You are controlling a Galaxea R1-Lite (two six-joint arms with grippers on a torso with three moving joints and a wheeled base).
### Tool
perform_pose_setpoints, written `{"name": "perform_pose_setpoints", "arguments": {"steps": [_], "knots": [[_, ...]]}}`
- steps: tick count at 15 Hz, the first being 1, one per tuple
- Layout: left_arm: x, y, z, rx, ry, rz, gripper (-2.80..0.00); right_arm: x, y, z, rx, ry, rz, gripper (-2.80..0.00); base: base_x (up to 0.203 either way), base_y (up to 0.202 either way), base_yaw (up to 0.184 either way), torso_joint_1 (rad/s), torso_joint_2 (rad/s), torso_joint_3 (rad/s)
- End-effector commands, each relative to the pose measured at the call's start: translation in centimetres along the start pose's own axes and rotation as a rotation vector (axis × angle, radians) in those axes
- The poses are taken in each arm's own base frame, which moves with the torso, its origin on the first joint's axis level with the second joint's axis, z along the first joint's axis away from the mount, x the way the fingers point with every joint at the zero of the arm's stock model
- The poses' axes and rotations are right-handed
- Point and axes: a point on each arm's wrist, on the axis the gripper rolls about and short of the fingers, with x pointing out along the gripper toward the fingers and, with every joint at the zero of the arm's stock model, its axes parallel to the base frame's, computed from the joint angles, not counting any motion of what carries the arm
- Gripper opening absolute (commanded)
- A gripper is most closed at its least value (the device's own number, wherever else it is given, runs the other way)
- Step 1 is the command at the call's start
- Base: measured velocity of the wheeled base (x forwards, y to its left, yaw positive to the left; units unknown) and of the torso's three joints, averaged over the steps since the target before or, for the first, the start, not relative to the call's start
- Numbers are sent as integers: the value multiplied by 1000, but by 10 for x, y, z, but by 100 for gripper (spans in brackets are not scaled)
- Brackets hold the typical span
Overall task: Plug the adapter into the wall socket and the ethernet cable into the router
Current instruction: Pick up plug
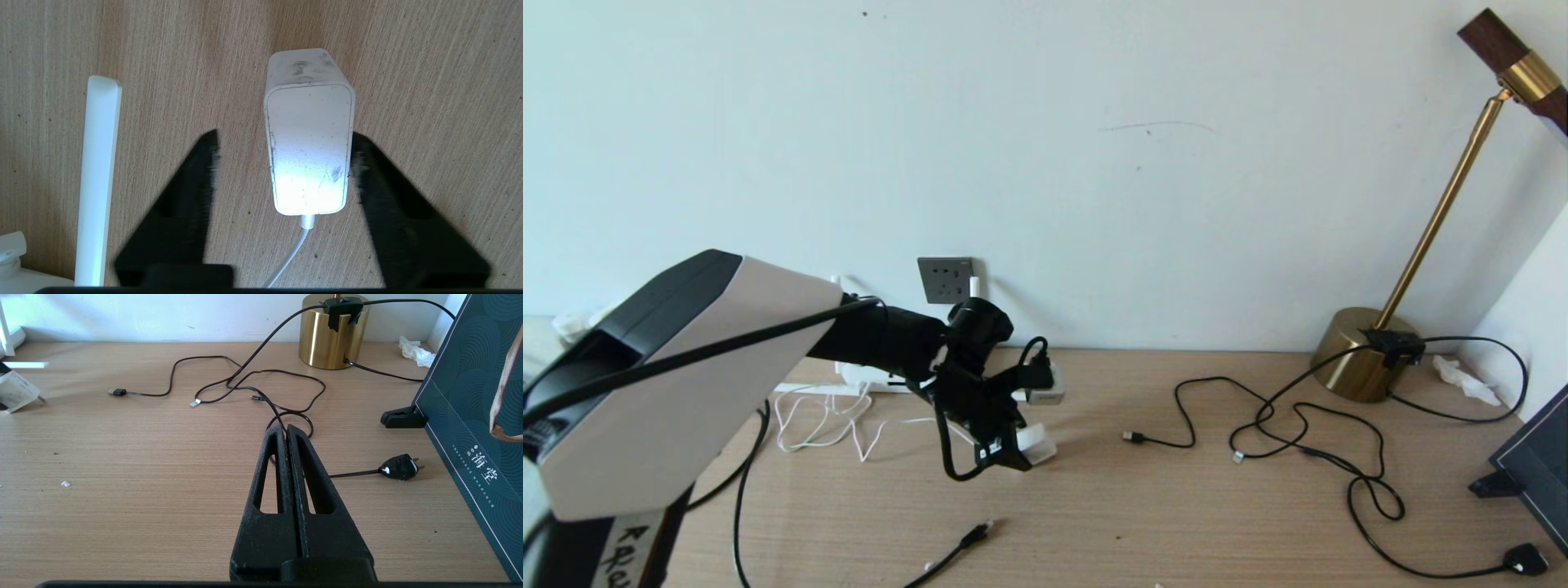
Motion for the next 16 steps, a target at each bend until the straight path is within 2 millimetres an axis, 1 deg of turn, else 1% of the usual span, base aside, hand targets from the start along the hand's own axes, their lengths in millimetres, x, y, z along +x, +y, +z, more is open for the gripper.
{"name": "perform_pose_setpoints", "arguments": {"steps": [1,5,7,9,11,13,15,16], "knots": [[-3,-1,2,8,-4,1,-280,0,0,0,0,2,0,-280,0,0,0,0,0,0],[-3,-3,-1,6,3,-6,-280,0,0,0,0,2,0,-280,0,0,0,0,0,0],[-7,-6,-4,2,9,-8,-280,0,0,0,-1,1,0,-280,0,0,0,0,0,0],[-15,-7,-5,-2,4,0,-280,0,0,0,-1,2,0,-280,0,0,0,0,0,0],[-35,-3,-14,-29,-3,24,-280,0,0,0,0,2,0,-280,0,0,0,0,0,0],[-57,2,-31,-72,-57,27,-280,0,0,0,0,2,0,-280,0,0,0,0,0,0],[-80,0,-48,-124,-127,19,-280,0,0,0,-1,2,0,-280,0,0,0,0,0,0],[-94,0,-59,-178,-191,-1,-280,0,0,0,0,2,0,-280,0,0,0,0,0,0]]}}
